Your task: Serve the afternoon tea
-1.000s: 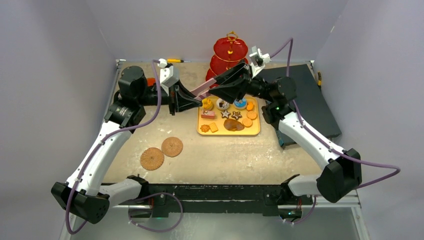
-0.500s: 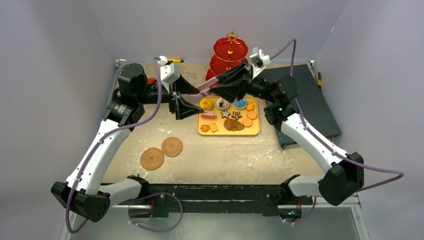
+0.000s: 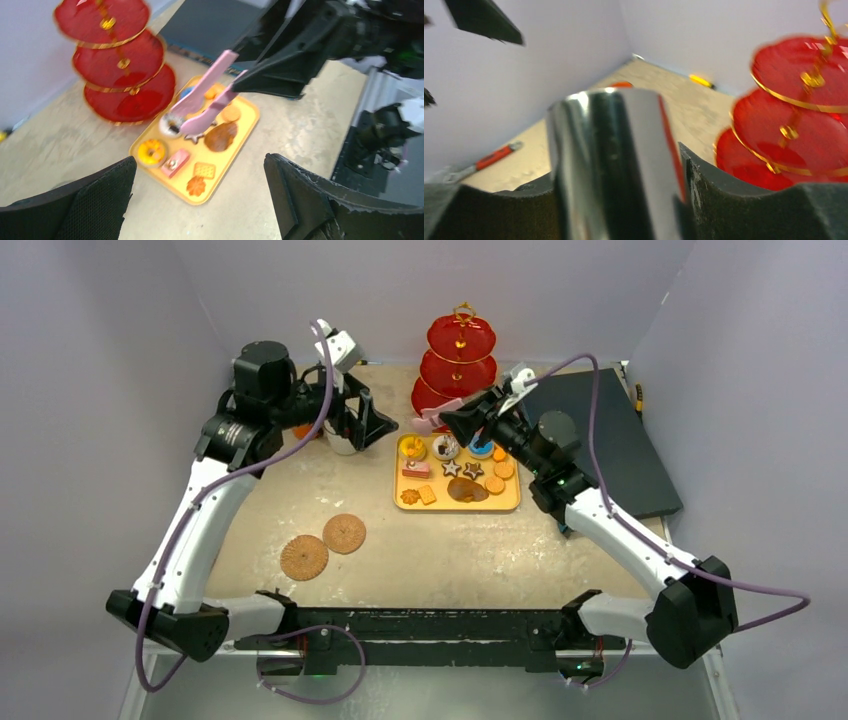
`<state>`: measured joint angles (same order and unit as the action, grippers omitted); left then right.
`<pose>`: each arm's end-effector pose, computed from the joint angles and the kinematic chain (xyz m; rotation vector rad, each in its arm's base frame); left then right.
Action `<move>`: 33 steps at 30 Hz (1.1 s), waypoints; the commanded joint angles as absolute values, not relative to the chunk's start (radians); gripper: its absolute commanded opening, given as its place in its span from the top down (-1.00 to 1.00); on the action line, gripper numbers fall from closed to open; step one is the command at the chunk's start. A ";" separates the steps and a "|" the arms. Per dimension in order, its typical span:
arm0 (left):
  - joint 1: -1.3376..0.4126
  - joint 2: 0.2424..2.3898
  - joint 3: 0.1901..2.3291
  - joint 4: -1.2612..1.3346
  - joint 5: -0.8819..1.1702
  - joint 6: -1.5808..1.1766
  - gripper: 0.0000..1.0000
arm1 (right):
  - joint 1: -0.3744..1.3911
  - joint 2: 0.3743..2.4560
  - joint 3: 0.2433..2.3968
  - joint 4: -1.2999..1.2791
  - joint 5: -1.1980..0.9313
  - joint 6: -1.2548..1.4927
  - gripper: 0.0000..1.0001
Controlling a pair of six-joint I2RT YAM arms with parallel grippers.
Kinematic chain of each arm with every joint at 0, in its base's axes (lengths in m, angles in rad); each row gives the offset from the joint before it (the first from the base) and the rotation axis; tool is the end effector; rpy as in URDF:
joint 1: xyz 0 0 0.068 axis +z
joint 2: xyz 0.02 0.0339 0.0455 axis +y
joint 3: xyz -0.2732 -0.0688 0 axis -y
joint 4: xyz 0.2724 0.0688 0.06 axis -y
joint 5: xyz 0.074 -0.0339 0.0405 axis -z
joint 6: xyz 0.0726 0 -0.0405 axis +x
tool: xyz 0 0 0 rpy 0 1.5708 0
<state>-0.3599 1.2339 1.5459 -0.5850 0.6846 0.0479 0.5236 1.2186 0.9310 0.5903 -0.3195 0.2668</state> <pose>0.2608 -0.1472 0.4769 0.8403 1.6631 -0.8452 0.2834 0.1900 0.3928 -0.4503 1.2566 0.8766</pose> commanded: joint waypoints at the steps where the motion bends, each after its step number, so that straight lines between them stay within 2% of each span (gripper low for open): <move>1: -0.340 1.296 1.598 -0.707 0.453 0.069 -0.99 | 0.536 1.198 0.860 0.600 -0.068 0.165 -0.09; 9: -0.336 1.325 1.562 -0.696 0.333 0.068 -0.99 | 0.567 1.216 0.735 0.666 0.133 0.125 -0.21; 16: -0.335 1.313 1.533 -0.675 0.296 0.089 -0.99 | 0.591 1.310 0.694 0.808 0.218 0.087 -0.34; 33: -0.334 1.279 1.525 -0.707 0.276 0.155 -0.97 | 0.607 1.596 0.743 1.026 0.227 0.087 -0.39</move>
<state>-0.3405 1.3121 1.5230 -0.7200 0.2821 0.1299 0.6018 1.5791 0.6964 0.9161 0.2001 0.0956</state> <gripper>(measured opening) 0.991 0.690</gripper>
